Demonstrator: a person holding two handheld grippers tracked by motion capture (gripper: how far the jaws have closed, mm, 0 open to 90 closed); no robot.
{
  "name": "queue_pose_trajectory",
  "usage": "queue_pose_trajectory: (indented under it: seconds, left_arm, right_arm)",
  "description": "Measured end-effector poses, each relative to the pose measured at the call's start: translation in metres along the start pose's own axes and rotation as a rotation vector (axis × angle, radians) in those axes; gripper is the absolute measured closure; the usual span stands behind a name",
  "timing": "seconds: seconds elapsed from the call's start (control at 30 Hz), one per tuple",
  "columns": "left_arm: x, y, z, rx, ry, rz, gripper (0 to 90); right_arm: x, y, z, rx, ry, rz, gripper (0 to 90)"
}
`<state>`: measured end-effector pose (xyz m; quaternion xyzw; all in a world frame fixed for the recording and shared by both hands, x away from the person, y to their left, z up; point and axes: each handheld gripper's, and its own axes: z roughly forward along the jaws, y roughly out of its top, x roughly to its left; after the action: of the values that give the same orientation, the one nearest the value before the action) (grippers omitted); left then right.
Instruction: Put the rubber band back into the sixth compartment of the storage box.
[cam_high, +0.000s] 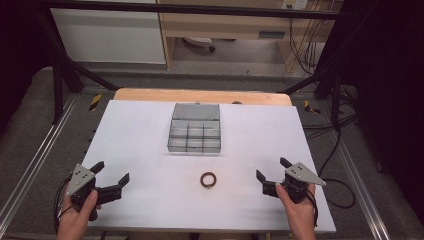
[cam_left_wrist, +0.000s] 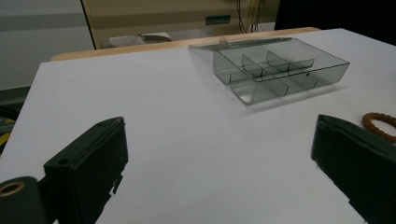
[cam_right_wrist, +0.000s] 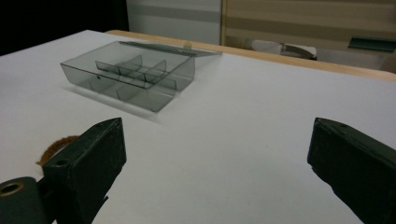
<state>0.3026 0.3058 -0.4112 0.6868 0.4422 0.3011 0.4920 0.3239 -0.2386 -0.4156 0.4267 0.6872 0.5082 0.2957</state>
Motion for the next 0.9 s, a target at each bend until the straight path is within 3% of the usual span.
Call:
queue_pose_trajectory:
  seconds: [0.13,0.43,0.53,0.67,0.77,0.9]
  left_arm:
    - [0.001,0.000,0.000,0.007,0.005,0.000,4.3]
    - [0.001,-0.002,0.001,0.010,0.003,0.001,4.3]
    - [0.001,-0.002,0.002,0.012,0.007,-0.001,4.3]
    - [-0.001,-0.002,0.002,0.011,0.003,-0.001,4.3]
    - [-0.001,-0.001,0.002,0.011,-0.006,0.003,4.4]
    - [-0.001,-0.001,0.002,0.009,-0.007,0.000,4.7]
  right_arm:
    - [0.007,0.007,0.004,-0.032,0.030,0.015,5.0]
    - [0.001,0.053,0.025,-0.064,0.057,-0.006,4.0]
    - [0.007,0.065,0.036,-0.072,0.070,-0.016,4.1]
    - [0.023,0.065,0.050,-0.085,0.099,-0.016,4.6]
    - [0.036,0.060,0.058,-0.042,0.126,-0.048,4.2]
    - [0.046,0.057,0.061,-0.028,0.158,-0.061,4.0]
